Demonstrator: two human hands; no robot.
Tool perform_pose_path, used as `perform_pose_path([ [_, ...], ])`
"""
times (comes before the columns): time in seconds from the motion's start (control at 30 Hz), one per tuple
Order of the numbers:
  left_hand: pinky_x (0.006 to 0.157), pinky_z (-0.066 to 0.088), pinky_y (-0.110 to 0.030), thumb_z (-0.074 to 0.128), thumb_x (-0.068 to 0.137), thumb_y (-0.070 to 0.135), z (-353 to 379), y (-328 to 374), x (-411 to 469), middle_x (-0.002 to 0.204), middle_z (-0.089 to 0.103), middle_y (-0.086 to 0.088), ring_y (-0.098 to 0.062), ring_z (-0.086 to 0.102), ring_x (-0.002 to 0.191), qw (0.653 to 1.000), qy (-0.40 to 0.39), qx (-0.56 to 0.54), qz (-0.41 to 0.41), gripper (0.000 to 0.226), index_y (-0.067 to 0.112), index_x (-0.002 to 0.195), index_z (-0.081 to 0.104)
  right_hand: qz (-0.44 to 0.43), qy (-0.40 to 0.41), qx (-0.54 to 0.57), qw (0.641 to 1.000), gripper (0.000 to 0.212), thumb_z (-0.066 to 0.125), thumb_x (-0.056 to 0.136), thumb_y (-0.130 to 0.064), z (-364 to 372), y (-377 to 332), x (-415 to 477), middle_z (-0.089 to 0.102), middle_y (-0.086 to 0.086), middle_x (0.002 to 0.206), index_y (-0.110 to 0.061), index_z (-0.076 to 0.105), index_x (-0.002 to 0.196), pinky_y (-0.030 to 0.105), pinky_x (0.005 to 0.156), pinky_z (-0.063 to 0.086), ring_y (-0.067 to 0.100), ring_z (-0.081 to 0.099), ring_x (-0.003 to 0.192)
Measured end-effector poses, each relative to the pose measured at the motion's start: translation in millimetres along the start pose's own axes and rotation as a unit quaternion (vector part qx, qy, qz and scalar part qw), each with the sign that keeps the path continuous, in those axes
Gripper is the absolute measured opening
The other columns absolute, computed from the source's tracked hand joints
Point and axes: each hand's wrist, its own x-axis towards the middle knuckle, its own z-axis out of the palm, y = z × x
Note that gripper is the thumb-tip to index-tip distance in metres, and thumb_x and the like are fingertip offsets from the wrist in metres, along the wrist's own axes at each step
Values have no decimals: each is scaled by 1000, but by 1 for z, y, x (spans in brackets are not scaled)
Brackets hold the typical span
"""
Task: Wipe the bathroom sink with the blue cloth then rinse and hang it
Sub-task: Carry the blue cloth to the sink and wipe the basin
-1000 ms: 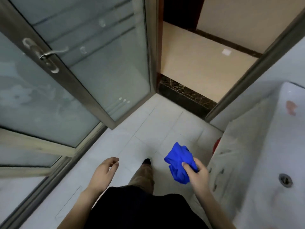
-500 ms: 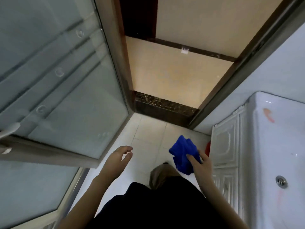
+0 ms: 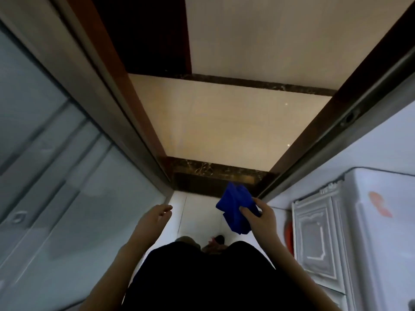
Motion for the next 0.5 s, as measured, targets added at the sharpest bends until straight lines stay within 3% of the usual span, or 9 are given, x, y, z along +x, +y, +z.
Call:
perform_pose_path([
  [0.17,82,41,-26,49,101,27,-19,62,93,112,58,9,-10,56,100,996,-51,32,66,24,25,120,63,-9,61,69,996,26,70,89,-15,-15,-26,37,68,-1,109,-29,62,110,34,82,58,16,68,98],
  [0.27,79,42,-24,49,102,25,-12,94,147,114,60,5,-6,56,99,984,-135,56,104,24,23,121,62,5,133,78,988,26,70,88,-12,-26,-24,53,71,4,106,-21,65,113,44,86,58,22,69,96],
  [0.4,81,45,-24,48,103,29,7,136,214,114,60,7,-7,58,103,949,-251,113,156,21,28,120,61,45,260,100,959,23,71,86,-6,-33,-15,63,72,8,98,-19,68,104,48,83,57,27,69,90],
  [0.5,79,44,-22,48,102,31,23,176,259,113,61,8,-8,57,103,901,-314,188,233,24,25,120,62,74,358,141,920,21,69,84,0,-31,-14,58,72,14,91,-16,71,97,50,76,55,33,69,84],
])
